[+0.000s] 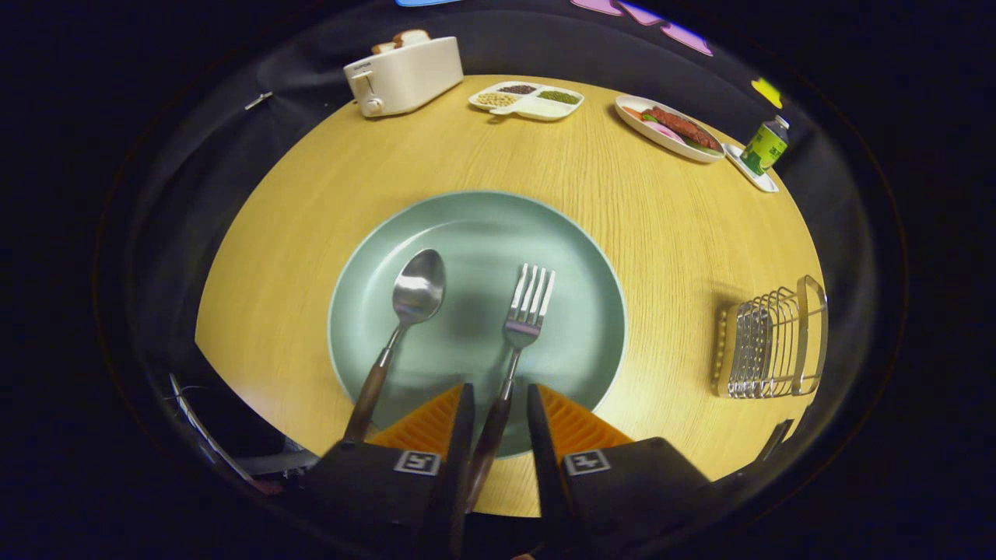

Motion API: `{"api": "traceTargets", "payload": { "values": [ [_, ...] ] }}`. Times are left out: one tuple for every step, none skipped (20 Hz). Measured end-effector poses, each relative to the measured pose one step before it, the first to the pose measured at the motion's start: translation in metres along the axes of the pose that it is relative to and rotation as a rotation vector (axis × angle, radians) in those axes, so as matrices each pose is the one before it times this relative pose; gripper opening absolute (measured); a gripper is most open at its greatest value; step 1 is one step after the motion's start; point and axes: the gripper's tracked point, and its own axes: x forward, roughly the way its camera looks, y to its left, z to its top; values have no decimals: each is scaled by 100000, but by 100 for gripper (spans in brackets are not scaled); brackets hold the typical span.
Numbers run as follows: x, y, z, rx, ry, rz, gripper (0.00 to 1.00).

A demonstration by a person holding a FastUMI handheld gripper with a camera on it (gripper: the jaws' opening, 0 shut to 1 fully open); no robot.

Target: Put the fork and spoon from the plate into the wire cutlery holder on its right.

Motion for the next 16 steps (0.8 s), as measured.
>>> {"api": "traceTargets", "payload": {
  "values": [
    [262, 10, -416, 3146, 1468, 216, 32],
    [-6, 55, -53, 2303, 1114, 920, 26],
    [639, -404, 405, 2133, -1026, -682, 26],
    [-813, 36, 152, 635, 51, 1181, 16],
    [172, 191, -189, 236, -207, 1388, 12],
    [-237, 81, 153, 517, -701, 669, 12],
    [10, 256, 54, -71, -1279, 1534, 10],
    [-342, 148, 279, -449, -1340, 1444, 9],
    [-617, 206, 220, -225, -1431, 1138, 9],
    [-687, 157, 452, 111, -1573, 1412, 9],
    [-789, 338, 554, 90, -2011, 1660, 9],
    [-917, 61, 721, -498, -2317, 1563, 9],
    [-1209, -181, 716, -1536, -2342, 1397, 9],
    [-1389, -534, 802, -2473, -2017, 600, 9],
    [-1658, -879, 844, -3397, -1774, 326, 10],
    [-1654, -1245, 889, -3615, -1833, -626, 10]
  ]
}}
